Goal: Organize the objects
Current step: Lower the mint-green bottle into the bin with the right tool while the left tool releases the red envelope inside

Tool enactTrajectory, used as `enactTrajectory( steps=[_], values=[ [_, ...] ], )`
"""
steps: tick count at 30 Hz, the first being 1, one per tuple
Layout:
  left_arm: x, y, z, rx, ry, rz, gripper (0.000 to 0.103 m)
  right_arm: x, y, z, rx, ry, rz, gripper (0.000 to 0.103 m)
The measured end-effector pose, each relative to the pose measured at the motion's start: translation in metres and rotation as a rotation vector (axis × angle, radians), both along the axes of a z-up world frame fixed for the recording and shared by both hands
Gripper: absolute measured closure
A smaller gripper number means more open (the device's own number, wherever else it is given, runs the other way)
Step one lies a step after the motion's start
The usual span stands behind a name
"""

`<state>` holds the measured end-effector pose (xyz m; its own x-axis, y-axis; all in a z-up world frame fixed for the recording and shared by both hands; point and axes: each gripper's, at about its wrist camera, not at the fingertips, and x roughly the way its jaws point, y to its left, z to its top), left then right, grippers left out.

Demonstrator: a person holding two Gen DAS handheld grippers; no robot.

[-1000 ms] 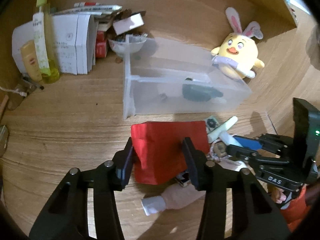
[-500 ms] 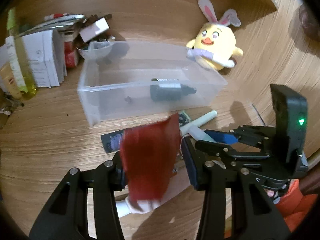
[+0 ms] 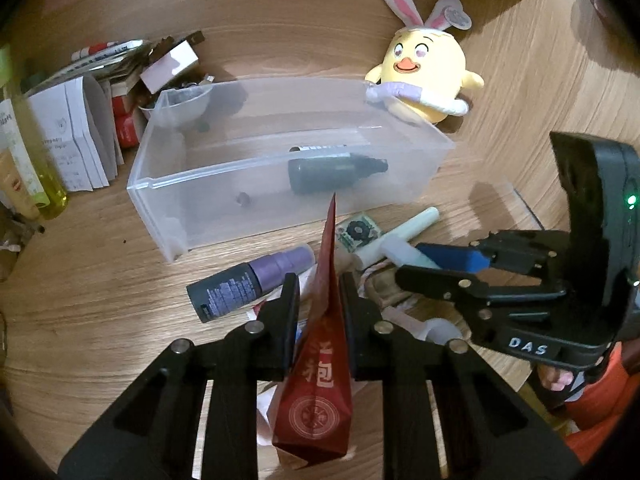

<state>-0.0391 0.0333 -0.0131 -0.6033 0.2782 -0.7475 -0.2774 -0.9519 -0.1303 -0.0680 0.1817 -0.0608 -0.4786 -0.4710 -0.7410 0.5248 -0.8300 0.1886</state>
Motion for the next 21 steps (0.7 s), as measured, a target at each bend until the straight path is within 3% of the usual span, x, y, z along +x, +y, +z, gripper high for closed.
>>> enactTrajectory(
  steps=[4,7,14,21],
  values=[
    [-0.01,-0.004,-0.014,-0.012,-0.058,0.006,0.084,0.001,0.001,0.002,-0.007,0.008,-0.005,0.08],
    [-0.011,-0.007,-0.015,-0.012,-0.055,0.025,0.084,0.002,0.001,0.003,-0.008,0.019,-0.012,0.08],
    [-0.002,-0.01,0.009,0.0,0.052,0.056,0.085,0.004,0.005,0.012,-0.023,0.048,-0.025,0.08],
    [0.0,-0.019,0.036,0.063,0.121,0.086,0.085,0.007,0.008,0.032,-0.044,0.1,-0.041,0.08]
  ],
)
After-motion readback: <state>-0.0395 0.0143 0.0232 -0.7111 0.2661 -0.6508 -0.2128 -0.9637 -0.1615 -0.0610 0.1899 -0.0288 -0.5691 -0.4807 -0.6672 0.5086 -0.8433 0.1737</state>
